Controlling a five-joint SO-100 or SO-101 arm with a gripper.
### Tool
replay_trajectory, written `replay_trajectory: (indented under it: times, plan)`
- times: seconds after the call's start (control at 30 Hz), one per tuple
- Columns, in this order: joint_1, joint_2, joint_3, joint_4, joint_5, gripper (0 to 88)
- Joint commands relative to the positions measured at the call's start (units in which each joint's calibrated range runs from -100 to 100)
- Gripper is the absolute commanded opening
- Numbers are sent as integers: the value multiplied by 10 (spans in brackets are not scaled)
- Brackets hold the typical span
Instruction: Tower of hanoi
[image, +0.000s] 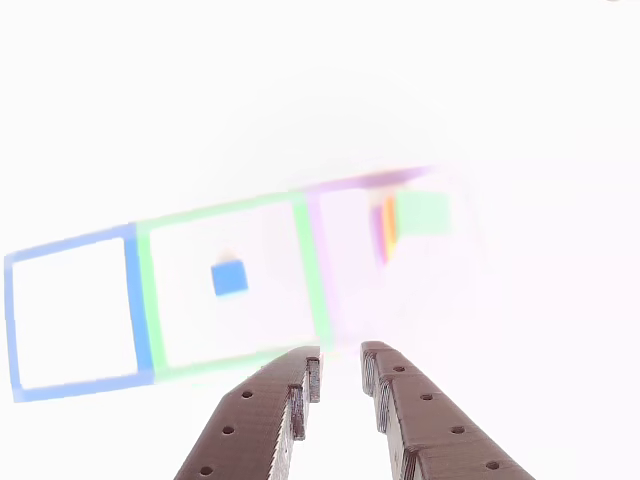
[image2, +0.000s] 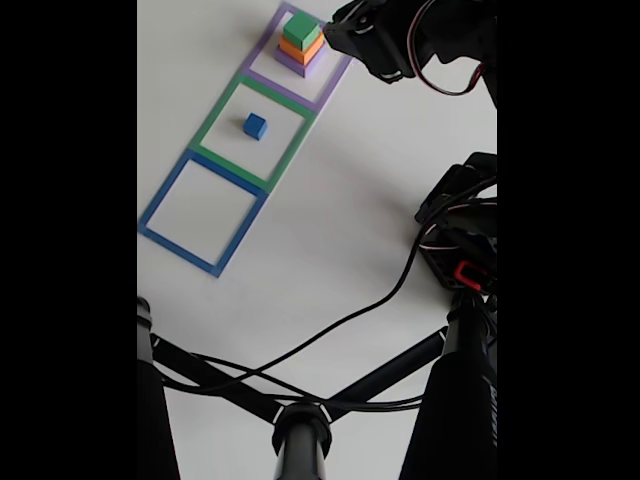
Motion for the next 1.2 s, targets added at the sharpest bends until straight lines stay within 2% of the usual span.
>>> replay_trajectory:
  times: [0.0, 0.1, 0.27, 0.47, 0.83, 1.17]
  plan:
    - [57, -1, -68, 66, -30, 0]
    - [100, -1, -85, 101, -3, 0]
    - [142, -9, -73, 106, 4, 5]
    - [169, -37, 13, 45, 4, 73]
    - [175, -142, 305, -194, 4, 252]
    - [160, -166, 597, -548, 4, 322]
